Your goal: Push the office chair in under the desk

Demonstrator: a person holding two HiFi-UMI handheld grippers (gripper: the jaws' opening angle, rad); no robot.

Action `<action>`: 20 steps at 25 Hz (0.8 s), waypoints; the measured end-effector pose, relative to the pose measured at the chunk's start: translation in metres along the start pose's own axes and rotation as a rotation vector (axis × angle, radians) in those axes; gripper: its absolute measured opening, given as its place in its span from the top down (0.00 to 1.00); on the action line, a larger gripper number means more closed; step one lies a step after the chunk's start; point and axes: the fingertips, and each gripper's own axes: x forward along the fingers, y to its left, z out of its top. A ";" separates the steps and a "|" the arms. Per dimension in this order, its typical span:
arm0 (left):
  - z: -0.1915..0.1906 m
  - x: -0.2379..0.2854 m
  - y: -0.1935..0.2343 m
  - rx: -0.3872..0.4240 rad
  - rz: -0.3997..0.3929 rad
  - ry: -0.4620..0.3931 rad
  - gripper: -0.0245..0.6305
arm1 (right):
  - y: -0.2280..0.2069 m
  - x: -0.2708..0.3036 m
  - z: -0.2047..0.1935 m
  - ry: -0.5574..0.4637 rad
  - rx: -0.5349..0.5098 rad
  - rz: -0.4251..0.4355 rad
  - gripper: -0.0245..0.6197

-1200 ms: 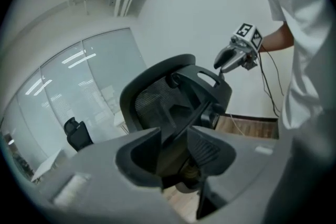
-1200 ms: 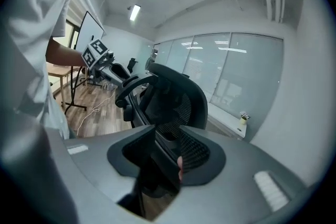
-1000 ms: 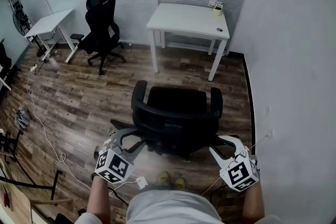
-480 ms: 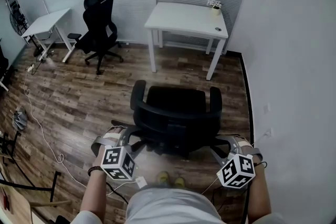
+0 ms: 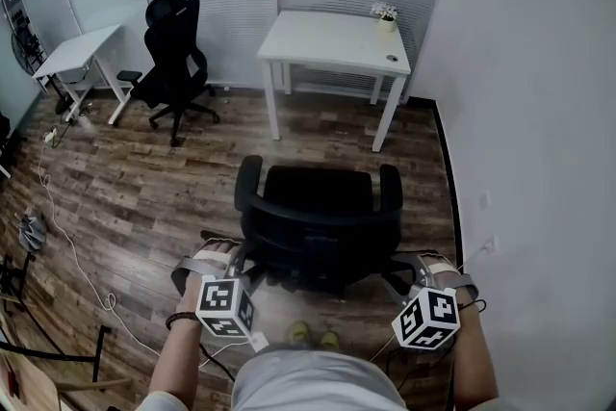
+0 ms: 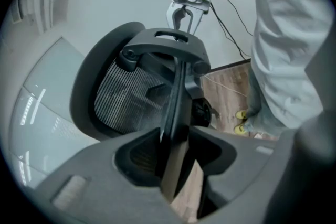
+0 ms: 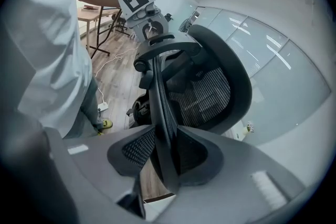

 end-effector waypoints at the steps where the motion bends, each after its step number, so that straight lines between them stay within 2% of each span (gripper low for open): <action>1: 0.000 0.001 0.000 -0.012 -0.002 -0.002 0.71 | 0.000 0.000 0.000 0.007 0.002 -0.002 0.77; 10: -0.001 0.002 0.005 -0.010 0.012 -0.020 0.70 | -0.003 0.005 0.002 0.009 0.015 -0.044 0.75; 15: -0.002 0.014 0.024 -0.004 0.034 -0.035 0.70 | -0.022 0.016 0.002 -0.023 0.047 -0.061 0.73; 20: -0.009 0.030 0.048 -0.006 0.049 -0.035 0.68 | -0.044 0.034 0.003 -0.009 0.058 -0.067 0.71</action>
